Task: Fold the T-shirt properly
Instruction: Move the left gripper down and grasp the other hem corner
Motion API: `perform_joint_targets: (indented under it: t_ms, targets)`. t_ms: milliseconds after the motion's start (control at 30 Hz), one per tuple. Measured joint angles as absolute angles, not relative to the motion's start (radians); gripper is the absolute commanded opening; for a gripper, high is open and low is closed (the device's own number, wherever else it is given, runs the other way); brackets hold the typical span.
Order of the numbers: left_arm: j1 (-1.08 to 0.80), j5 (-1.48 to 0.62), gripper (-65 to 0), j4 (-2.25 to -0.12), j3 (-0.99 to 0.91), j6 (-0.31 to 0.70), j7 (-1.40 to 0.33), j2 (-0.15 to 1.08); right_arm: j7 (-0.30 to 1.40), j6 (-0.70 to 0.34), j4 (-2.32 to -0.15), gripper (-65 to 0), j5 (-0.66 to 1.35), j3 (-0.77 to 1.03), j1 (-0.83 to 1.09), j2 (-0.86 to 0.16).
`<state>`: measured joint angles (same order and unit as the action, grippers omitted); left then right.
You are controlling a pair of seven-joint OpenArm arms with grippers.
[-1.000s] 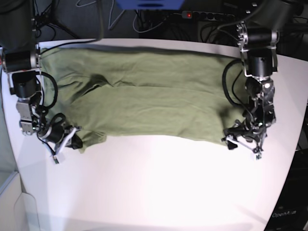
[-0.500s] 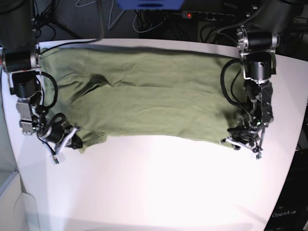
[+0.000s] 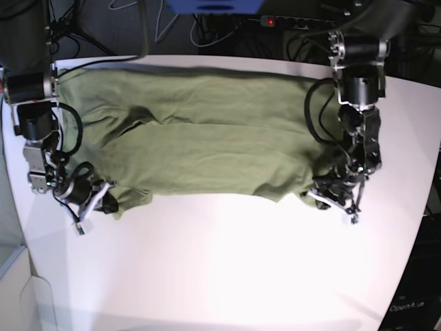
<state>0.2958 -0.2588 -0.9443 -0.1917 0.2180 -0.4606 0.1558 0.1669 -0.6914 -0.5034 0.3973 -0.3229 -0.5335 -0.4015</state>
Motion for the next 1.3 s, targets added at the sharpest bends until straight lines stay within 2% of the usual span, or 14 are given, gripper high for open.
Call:
perform_joint_targets:
  t_ms: [100,367,633,667,733,833,900,967,1033,1300]
  targets:
    - [0.267,-0.25,-61.1,-1.042,-0.187,0.22,-0.564,0.146,0.165,-0.692,-0.503,-64.3,0.403,-0.323,-0.533,-0.402]
    - [0.211,-0.252,-61.1,-1.322,-0.228,0.217,-0.672,0.13,0.163,-0.691,-0.504,-64.3,0.402,-0.322,-0.532,-0.401]
    - [0.202,-0.25,-60.5,-1.348,-0.234,0.224,-0.696,0.136,0.164,-0.691,-0.504,-64.3,0.402,-0.322,-0.532,-0.401]
    - [0.203,-0.249,-58.6,-1.338,-0.234,0.225,-0.695,0.136,0.164,-0.691,-0.504,-64.3,0.402,-0.322,-0.532,-0.401]
    - [0.204,-0.247,-50.6,-1.313,-0.234,0.225,-0.693,0.136,0.163,-0.691,-0.504,-64.3,0.402,-0.322,-0.532,-0.401]
    - [0.2,-0.244,-32.6,-1.289,-0.234,0.225,-0.693,0.141,0.163,-0.691,-0.504,-64.3,0.402,-0.322,-0.532,-0.401]
    - [0.202,-0.246,-23.3,-1.283,-0.234,0.228,-0.691,0.149,0.163,-0.691,-0.504,-64.3,0.402,-0.322,-0.532,-0.401]
    - [0.202,-0.244,-16.9,-1.283,-0.235,0.228,-0.652,0.15,0.164,-0.691,-0.504,-64.3,0.402,-0.322,-0.532,-0.401]
    - [0.202,-0.247,-13.5,-1.278,-0.235,0.229,-0.644,0.15,0.164,-0.691,-0.504,-64.3,0.402,-0.322,-0.532,-0.401]
    - [0.217,-0.247,-13.2,-1.156,-0.234,0.229,-0.612,0.15,0.163,-0.691,-0.504,-64.3,0.402,-0.322,-0.532,-0.401]
